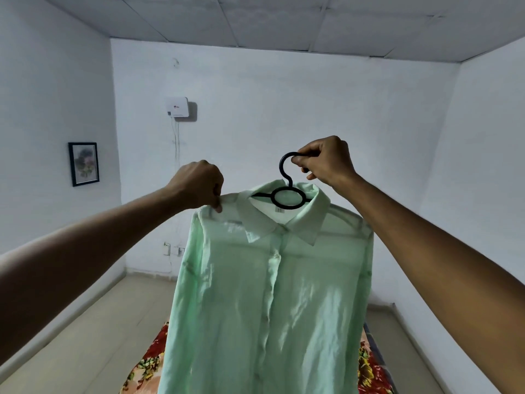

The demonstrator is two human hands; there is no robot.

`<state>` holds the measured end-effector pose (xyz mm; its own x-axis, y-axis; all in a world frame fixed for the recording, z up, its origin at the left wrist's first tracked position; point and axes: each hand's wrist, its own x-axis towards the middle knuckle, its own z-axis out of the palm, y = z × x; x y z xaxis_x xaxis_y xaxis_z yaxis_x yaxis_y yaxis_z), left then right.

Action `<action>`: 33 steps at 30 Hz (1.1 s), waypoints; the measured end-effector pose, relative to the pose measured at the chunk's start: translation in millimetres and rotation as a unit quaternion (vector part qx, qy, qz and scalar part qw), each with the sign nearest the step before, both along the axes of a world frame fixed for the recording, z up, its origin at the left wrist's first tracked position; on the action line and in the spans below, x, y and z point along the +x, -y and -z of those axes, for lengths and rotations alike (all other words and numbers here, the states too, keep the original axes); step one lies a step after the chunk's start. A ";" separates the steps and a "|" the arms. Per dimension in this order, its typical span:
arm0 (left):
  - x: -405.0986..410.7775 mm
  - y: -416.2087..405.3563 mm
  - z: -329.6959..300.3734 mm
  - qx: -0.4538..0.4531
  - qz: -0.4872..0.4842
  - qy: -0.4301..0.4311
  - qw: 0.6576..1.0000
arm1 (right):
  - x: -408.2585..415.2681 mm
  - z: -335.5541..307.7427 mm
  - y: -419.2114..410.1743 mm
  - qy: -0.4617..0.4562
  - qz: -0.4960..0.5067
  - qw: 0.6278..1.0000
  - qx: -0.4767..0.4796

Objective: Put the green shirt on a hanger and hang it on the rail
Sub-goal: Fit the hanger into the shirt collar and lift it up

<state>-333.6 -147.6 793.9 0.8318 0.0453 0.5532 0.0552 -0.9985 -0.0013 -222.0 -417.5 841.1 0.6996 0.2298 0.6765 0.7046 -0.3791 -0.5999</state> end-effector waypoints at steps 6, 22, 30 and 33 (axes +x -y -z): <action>13.3 -8.2 6.7 -0.034 0.104 -0.088 0.990 | 4.1 -0.9 9.1 0.006 0.021 1.000 0.017; 28.8 -6.0 8.6 -0.061 0.114 -0.073 0.989 | 5.3 -1.8 16.6 0.048 0.055 0.997 0.020; 29.7 1.3 4.9 -0.035 0.047 -0.069 0.996 | 3.6 4.8 6.1 0.052 0.050 0.997 0.008; 30.3 14.1 -7.6 -0.129 0.117 -0.186 0.967 | 4.0 5.3 2.2 0.051 0.047 0.997 0.011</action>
<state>-303.4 -161.8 801.5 0.9751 -0.0720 0.2096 -0.1293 -0.9530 0.2740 -218.0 -419.7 835.8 0.6441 0.1504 0.7500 0.7245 -0.4347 -0.5349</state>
